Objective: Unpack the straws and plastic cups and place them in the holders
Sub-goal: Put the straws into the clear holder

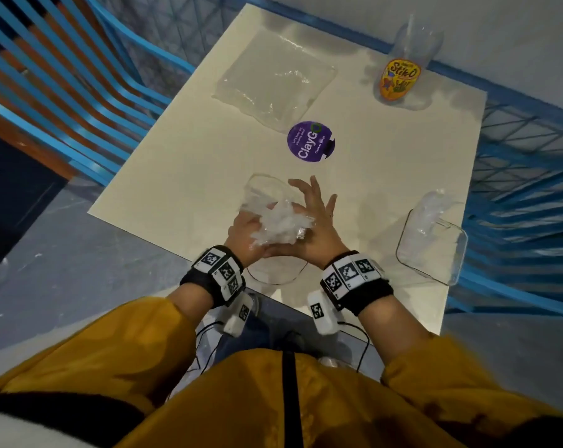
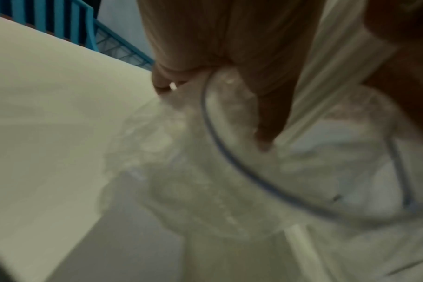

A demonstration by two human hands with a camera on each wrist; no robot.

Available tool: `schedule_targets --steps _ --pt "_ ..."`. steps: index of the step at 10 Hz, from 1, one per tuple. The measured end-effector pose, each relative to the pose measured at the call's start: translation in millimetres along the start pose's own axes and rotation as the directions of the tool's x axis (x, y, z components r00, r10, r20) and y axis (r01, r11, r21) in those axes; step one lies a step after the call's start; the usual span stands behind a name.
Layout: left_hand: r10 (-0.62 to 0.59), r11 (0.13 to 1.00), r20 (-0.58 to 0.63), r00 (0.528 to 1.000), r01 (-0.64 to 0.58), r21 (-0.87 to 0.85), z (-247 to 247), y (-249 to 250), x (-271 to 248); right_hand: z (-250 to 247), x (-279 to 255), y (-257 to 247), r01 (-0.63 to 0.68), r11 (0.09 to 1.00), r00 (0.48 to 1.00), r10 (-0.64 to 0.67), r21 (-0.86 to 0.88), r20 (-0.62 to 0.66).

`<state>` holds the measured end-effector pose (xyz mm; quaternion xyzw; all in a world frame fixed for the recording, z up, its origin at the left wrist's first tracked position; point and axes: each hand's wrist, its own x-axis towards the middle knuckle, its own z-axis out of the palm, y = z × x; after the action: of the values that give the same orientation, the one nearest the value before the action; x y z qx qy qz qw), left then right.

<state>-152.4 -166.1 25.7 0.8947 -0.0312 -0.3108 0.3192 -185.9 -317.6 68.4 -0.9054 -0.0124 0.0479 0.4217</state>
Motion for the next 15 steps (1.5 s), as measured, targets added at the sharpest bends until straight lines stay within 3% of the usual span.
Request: schedule_targets --steps 1,2,3,4,5,6,7,9,10,11,12,13,14,15 --pt "0.119 0.993 0.014 0.993 -0.119 0.019 5.3 3.2 8.3 8.2 2.8 -8.0 -0.005 0.999 0.997 0.003 -0.033 -0.075" --pt "0.199 0.975 0.016 0.980 -0.200 0.100 2.4 22.0 0.0 12.8 -0.8 -16.9 -0.014 0.974 0.985 0.053 0.228 -0.166" --pt "0.327 0.945 -0.135 0.935 -0.325 0.037 0.6 33.7 -1.3 2.8 -1.2 -34.9 -0.073 0.922 0.945 0.186 0.379 -0.269" --pt "0.261 0.875 -0.083 0.962 -0.272 -0.401 -5.1 30.4 -3.1 -14.9 -4.9 -40.3 -0.185 0.781 0.913 0.361 0.597 -0.189" --pt "0.240 0.803 0.175 0.955 -0.094 -0.588 -16.3 28.2 -10.1 -31.0 -13.8 -36.6 -0.212 0.652 0.903 0.415 0.728 -0.108" --pt "0.376 0.747 0.164 0.912 -0.195 -0.635 -28.2 33.7 -17.1 -37.6 -17.0 -36.2 -0.226 0.642 0.889 0.444 0.733 -0.114" --pt "0.344 0.765 0.037 0.938 -0.257 -0.591 -30.7 37.8 -13.2 -53.1 -22.4 -39.2 -0.183 0.661 0.877 0.445 0.727 -0.183" --pt "0.312 0.844 -0.045 0.949 -0.299 -0.445 -25.1 40.5 -0.8 -92.7 -33.6 -58.4 -0.003 0.662 0.866 0.377 0.749 -0.330" --pt "0.284 0.875 -0.075 0.956 -0.290 -0.387 -23.2 42.8 1.7 -111.1 -37.9 -73.2 0.118 0.575 0.823 0.400 0.809 -0.404" --pt "0.237 0.900 -0.134 0.962 -0.269 -0.342 -21.8 52.6 1.7 -136.9 -48.7 -85.4 0.262 0.503 0.830 0.318 0.824 -0.458" --pt "0.225 0.920 -0.106 0.969 -0.247 -0.305 -22.9 59.3 4.6 -161.7 -66.2 -88.1 0.327 0.417 0.834 0.295 0.848 -0.466" --pt "0.241 0.930 -0.077 0.967 -0.253 -0.267 -24.8 61.4 9.7 -182.2 -86.5 -80.7 0.286 0.449 0.811 0.358 0.847 -0.463" --pt "0.247 0.933 -0.091 0.965 -0.262 -0.246 -22.4 63.2 11.2 -207.7 -109.8 -67.1 0.209 0.569 0.724 0.456 0.795 -0.517" --pt "0.242 0.932 -0.125 0.962 -0.267 -0.247 -20.0 64.9 7.5 -230.9 -125.9 -52.5 0.126 0.753 0.579 0.473 0.646 -0.664"
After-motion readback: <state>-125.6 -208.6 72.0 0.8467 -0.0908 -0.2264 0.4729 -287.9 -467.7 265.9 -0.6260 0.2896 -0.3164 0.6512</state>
